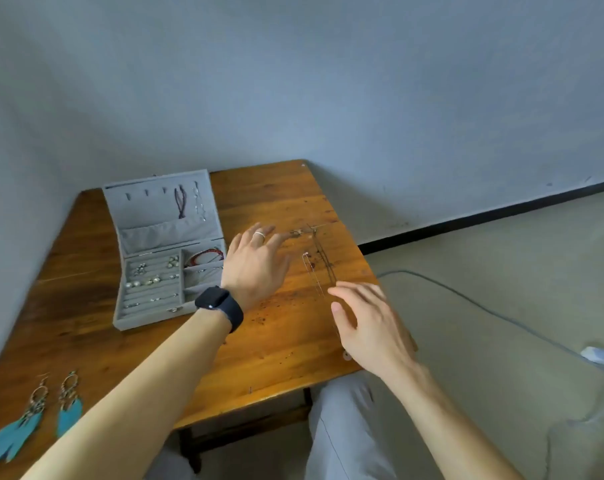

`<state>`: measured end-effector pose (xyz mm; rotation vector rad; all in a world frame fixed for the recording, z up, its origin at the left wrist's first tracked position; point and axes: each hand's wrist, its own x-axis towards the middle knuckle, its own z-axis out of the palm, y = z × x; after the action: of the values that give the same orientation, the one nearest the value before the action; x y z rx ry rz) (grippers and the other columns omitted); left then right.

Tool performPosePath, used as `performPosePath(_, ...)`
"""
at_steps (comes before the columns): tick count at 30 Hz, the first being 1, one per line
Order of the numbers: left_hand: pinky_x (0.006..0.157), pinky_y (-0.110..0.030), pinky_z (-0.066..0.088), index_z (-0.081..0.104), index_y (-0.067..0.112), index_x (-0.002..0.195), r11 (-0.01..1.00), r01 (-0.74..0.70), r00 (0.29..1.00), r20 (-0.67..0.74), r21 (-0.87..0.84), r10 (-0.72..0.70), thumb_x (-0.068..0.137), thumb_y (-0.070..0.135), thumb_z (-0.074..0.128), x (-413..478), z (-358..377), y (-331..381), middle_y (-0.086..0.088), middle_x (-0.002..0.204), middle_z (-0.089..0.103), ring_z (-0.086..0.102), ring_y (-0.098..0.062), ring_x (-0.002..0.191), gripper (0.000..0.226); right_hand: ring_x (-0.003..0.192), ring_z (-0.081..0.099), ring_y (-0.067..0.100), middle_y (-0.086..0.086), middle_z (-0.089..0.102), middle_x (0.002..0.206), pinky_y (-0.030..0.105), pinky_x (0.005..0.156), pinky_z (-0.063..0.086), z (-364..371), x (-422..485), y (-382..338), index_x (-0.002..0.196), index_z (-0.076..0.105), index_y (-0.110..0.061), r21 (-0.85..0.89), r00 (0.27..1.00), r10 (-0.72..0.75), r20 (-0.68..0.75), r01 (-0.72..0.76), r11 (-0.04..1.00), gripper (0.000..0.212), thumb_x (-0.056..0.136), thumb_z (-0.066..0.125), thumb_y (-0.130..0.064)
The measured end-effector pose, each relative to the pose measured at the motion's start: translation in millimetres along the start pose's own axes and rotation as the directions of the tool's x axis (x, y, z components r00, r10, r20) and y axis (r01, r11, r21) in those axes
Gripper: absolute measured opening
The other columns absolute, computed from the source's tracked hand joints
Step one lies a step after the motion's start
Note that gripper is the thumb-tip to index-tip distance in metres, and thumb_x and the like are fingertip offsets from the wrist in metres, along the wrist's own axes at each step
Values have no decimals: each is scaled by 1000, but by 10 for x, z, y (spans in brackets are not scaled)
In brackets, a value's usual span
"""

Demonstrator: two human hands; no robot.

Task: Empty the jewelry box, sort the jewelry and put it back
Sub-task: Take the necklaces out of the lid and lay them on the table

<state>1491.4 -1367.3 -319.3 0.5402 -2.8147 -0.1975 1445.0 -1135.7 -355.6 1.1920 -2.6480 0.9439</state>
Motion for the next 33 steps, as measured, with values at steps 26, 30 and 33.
performPosePath(26,121,-42,23,40,34,148,937,348,927,-153,11,-343,99,38,46,-443,-572,-1983,-2,158,34,22,-25,150,50,129,44,10,-12,56,138,26,105,41,897,2099,-1552,134,58,-29,-145,874,-447,190,475,868,37,102,42,-37)
performPosePath(30,114,-33,35,39,30,147,834,446,841,-167,-325,-515,95,36,57,-277,-538,-2303,-2,154,34,33,-24,141,55,124,49,18,-5,55,137,32,101,45,1149,2512,-1654,128,63,-28,-168,866,-472,165,497,852,31,99,51,-29)
performPosePath(33,109,-23,32,31,28,151,646,454,774,-88,-613,-628,93,28,65,-104,-524,-2495,-4,153,29,36,-22,139,67,124,51,25,2,52,140,37,96,49,1292,2794,-1706,125,66,-28,-206,845,-511,157,534,820,32,94,60,-20)
